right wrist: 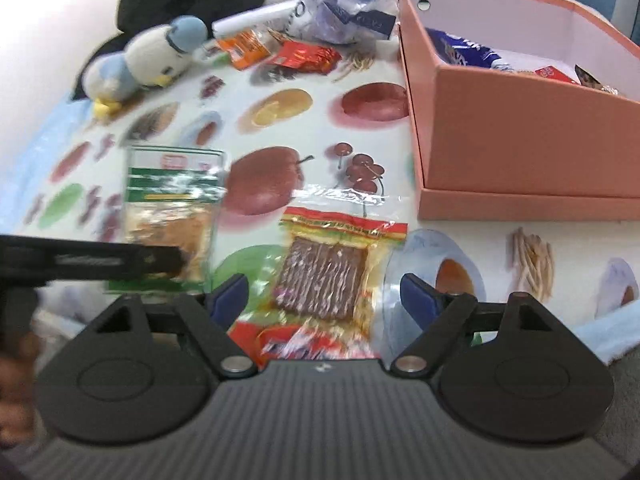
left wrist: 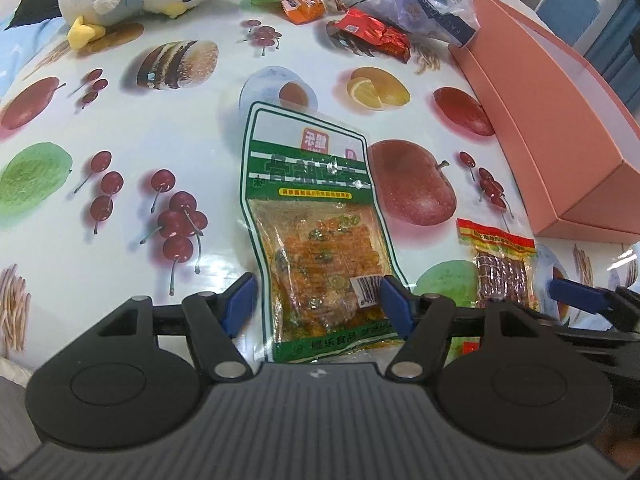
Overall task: Organize snacks
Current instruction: 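Grasp the green-labelled packet with the left tool while the right tool grasps the strip packet, then lift and carry both packets with both tools over the pink box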
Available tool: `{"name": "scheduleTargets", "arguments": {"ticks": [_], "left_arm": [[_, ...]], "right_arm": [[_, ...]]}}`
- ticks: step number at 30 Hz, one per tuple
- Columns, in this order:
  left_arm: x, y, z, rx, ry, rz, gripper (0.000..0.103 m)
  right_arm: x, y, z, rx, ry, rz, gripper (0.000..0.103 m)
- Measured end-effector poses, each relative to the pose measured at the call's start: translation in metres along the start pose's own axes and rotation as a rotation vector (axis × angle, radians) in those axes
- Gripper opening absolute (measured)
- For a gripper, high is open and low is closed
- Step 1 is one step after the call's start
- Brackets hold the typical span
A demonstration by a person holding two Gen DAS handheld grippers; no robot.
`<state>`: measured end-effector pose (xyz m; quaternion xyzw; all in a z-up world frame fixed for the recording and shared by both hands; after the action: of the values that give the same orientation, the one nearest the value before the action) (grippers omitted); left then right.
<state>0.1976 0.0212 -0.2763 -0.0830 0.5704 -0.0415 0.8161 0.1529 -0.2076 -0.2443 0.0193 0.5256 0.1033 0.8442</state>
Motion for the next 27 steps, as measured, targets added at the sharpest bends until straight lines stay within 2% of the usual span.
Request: {"name": "scheduleTargets", "arguments": {"ticks": [3, 6, 8, 10, 12, 22, 27], "left_arm": [[0.000, 0.000, 0.000, 0.001, -0.001, 0.002, 0.072], [0.000, 0.000, -0.001, -0.002, -0.002, 0.003, 0.071], [0.000, 0.000, -0.001, -0.007, -0.002, 0.000, 0.070], [-0.001, 0.001, 0.000, -0.019, -0.003, -0.002, 0.069], [-0.002, 0.001, 0.000, -0.025, -0.003, -0.002, 0.065], [-0.012, 0.003, 0.002, -0.080, -0.010, -0.024, 0.053], [-0.019, 0.003, 0.002, -0.117, -0.018, -0.043, 0.041]], "right_arm": [[0.018, 0.006, 0.002, -0.044, 0.016, -0.030, 0.085], [0.027, 0.015, -0.002, -0.123, -0.004, -0.071, 0.086], [0.030, 0.019, -0.002, -0.152, -0.010, -0.065, 0.085], [0.030, 0.021, 0.000, -0.158, -0.006, -0.055, 0.077], [0.028, 0.025, 0.003, -0.176, -0.001, -0.047, 0.061], [0.013, 0.021, 0.005, -0.177, 0.008, -0.032, 0.058], [-0.001, 0.009, 0.004, -0.142, 0.006, -0.022, 0.059]]}}
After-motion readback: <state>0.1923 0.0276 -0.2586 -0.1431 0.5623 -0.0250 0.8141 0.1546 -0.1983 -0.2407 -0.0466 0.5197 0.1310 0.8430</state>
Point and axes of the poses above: each gripper's, at about its wrist camera, not at the fingertips, and x roughly the way its jaws point, y to its left, z to its top, the point moved 1 cm from there along x, roughly the way its jaws point, and after that the axes turned 8 degrees about y, right-handed, at the moved point
